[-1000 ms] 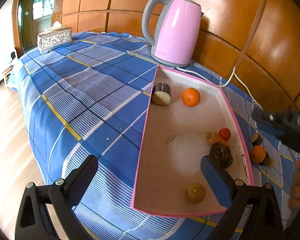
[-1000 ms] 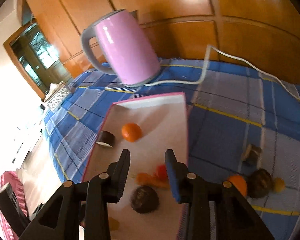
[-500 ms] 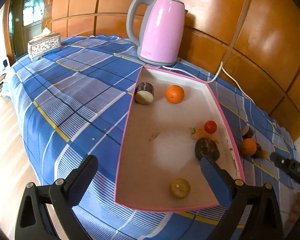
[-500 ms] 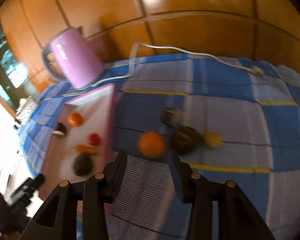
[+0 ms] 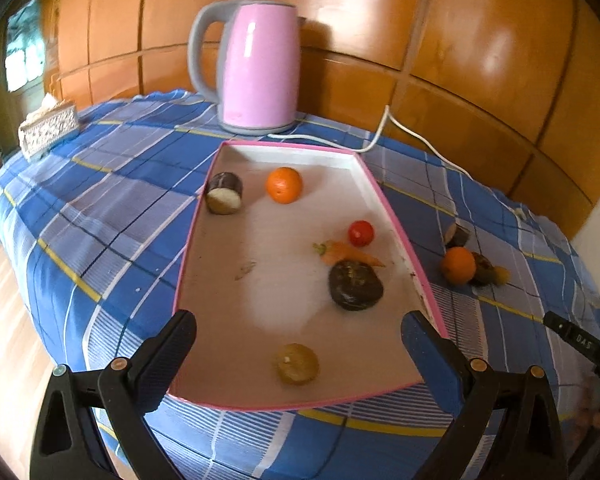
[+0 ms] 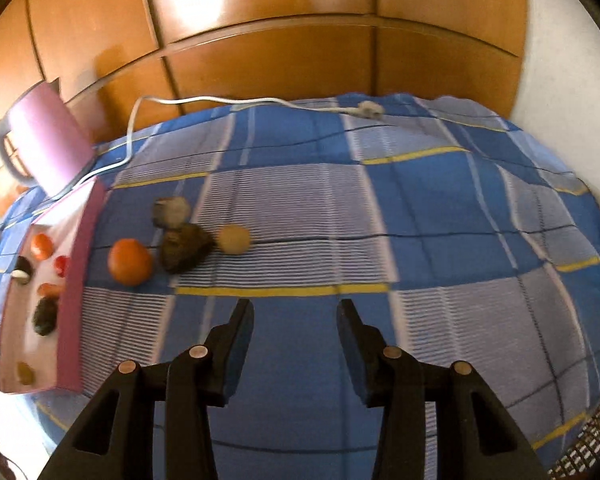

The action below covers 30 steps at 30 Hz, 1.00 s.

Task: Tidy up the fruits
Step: 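Reach the left gripper to the second small tan potato and grasp it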

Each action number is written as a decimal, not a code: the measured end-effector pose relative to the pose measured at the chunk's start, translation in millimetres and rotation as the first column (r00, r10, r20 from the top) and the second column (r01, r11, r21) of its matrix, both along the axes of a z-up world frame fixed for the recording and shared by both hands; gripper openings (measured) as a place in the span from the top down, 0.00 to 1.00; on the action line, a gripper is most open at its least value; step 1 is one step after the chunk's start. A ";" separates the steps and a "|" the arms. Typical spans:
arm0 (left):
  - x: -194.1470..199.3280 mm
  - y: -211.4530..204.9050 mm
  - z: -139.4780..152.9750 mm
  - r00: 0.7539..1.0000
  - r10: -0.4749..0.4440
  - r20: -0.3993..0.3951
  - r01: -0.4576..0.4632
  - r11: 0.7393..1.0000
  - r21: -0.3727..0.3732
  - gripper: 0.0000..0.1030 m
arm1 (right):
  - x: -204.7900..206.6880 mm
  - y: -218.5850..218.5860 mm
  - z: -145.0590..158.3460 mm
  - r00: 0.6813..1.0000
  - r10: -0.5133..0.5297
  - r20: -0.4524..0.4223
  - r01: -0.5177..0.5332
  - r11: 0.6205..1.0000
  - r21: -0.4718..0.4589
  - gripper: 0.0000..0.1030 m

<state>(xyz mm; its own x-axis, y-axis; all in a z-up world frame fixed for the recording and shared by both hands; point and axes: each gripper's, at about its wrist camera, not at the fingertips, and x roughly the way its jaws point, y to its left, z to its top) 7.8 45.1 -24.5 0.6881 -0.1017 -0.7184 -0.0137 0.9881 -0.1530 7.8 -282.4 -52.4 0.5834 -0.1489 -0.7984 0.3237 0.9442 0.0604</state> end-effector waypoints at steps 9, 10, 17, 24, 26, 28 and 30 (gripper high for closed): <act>5.2 -21.8 11.6 0.997 -0.072 0.026 0.072 0.997 0.019 0.00 | -18.8 -28.4 -1.6 0.994 -0.109 0.014 0.110 0.991 -0.078 0.57; 6.2 -25.1 13.5 0.996 -0.084 0.030 0.083 0.996 0.023 0.00 | -20.2 -31.1 -3.0 0.993 -0.117 0.012 0.118 0.990 -0.080 0.57; 19.6 -60.3 25.4 0.983 -0.181 0.026 0.180 0.982 0.050 0.00 | -34.9 -53.2 -7.2 0.970 -0.241 0.034 0.243 0.967 -0.070 0.56; 39.1 -102.2 28.1 0.954 -0.300 -0.021 0.300 0.945 0.128 0.00 | -39.6 -64.3 -14.4 0.956 -0.294 0.021 0.295 0.955 -0.039 0.56; 44.0 -110.3 28.2 0.944 -0.328 -0.030 0.329 0.938 0.110 0.00 | -39.3 -63.3 -15.5 0.959 -0.284 0.019 0.285 0.958 -0.039 0.56; 49.9 -118.5 28.2 0.939 -0.342 -0.036 0.344 0.933 0.105 0.01 | -39.0 -63.3 -16.0 0.961 -0.277 0.022 0.277 0.960 -0.041 0.56; 56.2 -124.3 26.2 0.934 -0.355 -0.050 0.358 0.929 0.089 0.03 | -38.8 -63.9 -16.3 0.962 -0.273 0.024 0.274 0.961 -0.042 0.56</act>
<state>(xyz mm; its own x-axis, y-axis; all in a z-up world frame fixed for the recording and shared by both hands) 64.0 -79.1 1.7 0.5953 -0.2661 -0.7582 0.3389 0.9387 -0.0634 -31.0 -346.3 -68.8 0.5301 -0.3396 -0.7770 0.5689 0.8219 0.0289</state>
